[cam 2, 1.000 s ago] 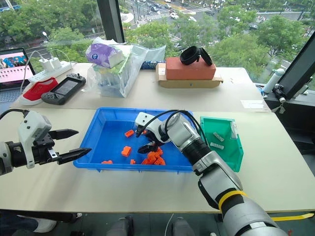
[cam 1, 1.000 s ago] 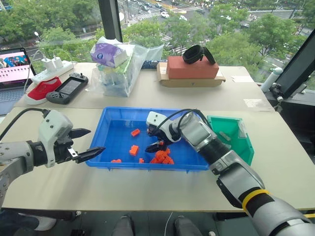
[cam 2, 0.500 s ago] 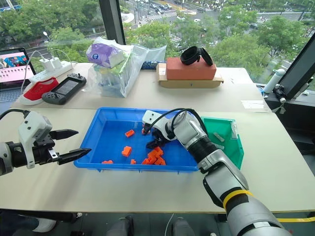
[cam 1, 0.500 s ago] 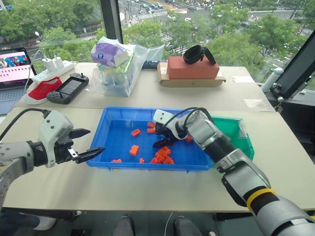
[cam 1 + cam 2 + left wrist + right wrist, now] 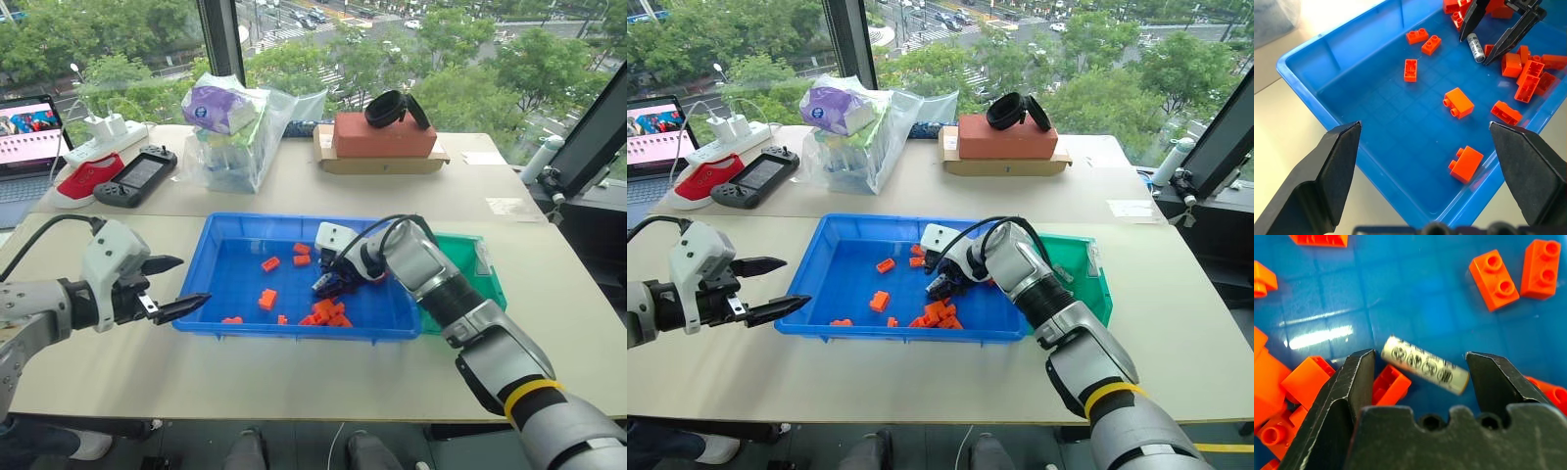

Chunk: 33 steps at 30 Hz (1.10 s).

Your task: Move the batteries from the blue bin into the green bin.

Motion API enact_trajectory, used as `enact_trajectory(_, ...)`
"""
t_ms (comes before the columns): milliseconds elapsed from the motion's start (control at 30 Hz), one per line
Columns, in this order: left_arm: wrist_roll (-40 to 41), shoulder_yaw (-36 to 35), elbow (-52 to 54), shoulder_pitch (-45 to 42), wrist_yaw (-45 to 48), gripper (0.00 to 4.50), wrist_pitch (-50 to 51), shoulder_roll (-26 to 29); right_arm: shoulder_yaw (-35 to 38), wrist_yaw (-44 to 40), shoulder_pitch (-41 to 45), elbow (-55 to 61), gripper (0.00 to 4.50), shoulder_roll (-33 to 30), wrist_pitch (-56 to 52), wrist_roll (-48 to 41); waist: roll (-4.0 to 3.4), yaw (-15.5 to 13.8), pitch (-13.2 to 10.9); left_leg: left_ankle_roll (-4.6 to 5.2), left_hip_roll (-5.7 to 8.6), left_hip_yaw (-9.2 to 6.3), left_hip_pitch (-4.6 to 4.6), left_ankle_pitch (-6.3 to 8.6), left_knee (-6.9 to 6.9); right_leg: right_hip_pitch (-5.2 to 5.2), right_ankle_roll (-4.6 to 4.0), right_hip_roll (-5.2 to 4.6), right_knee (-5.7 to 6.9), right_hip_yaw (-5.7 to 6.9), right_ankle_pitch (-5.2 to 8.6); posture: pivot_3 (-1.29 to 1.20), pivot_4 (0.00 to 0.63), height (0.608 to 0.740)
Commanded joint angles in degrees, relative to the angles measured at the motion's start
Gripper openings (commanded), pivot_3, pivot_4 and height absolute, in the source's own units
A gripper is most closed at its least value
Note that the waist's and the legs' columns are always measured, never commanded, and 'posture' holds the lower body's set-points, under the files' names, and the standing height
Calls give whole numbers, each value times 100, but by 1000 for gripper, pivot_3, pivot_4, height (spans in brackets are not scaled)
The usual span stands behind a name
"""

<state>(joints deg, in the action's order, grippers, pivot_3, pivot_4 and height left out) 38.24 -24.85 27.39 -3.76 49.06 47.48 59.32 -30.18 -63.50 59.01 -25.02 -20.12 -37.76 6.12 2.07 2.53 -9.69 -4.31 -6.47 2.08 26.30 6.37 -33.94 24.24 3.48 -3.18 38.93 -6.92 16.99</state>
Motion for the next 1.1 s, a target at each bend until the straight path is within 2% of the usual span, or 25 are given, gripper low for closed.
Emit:
enact_trajectory(33, -57, -55, 48, -69, 17, 4500, -118, 66, -153, 7, -195, -90, 3029, -69, -25, 181, 0, 0, 0, 0, 0, 0, 0, 0, 0, 0, 0, 0, 0, 0, 0, 0, 150, 735)
enact_trajectory(100, -57, -49, 55, -71, 6, 4500, -116, 65, -123, 65, -178, -141, 2728, -33, -1, 179, 0, 2, 0, 0, 0, 0, 0, 0, 0, 0, 0, 0, 0, 0, 0, 0, 150, 735)
enact_trajectory(267, -62, -43, 63, -78, -12, 4500, -119, 57, -62, 106, -132, -183, 1099, 51, -9, 135, 1, 8, 1, 0, 0, 0, -2, 0, 0, -1, 0, 0, 0, 0, 0, 0, 150, 735)
enact_trajectory(300, -62, -36, 63, -92, -20, 4500, -119, 54, -53, 113, -120, -192, 655, 60, 4, 135, 1, 7, 1, 0, 0, 0, -2, 0, 0, -1, 0, 0, 0, 0, 0, 0, 150, 735)
enact_trajectory(367, -69, -26, 62, -107, -35, 4500, -121, 47, -40, 123, -100, -200, 230, 71, 12, 130, 1, 6, 1, 0, 0, 0, -2, 0, 0, -2, 0, 0, 0, 0, 0, 0, 150, 735)
enact_trajectory(633, -64, 0, 92, -107, -88, 4500, -112, 4, 149, 79, -36, 62, 233, 70, -88, -32, 2, 8, 1, 0, 0, 0, -3, 0, 0, -1, 0, 0, 0, 0, 0, 0, 150, 735)
enact_trajectory(900, -48, 23, 60, -115, -103, 4500, -133, -42, 1160, -317, 216, 1173, 233, -142, -1177, -1098, 1, -11, 0, 0, 0, 0, 4, 0, 5, 6, 0, 0, 0, 0, 0, 0, 150, 735)
enact_trajectory(1100, -86, 184, -8, -231, -133, 4500, -208, -126, 1750, -376, 360, 1468, 233, -547, -1707, -1717, 1, -29, 0, 0, 0, 1, 4, 0, 4, 4, 0, 0, -3, 0, 0, 0, 150, 735)
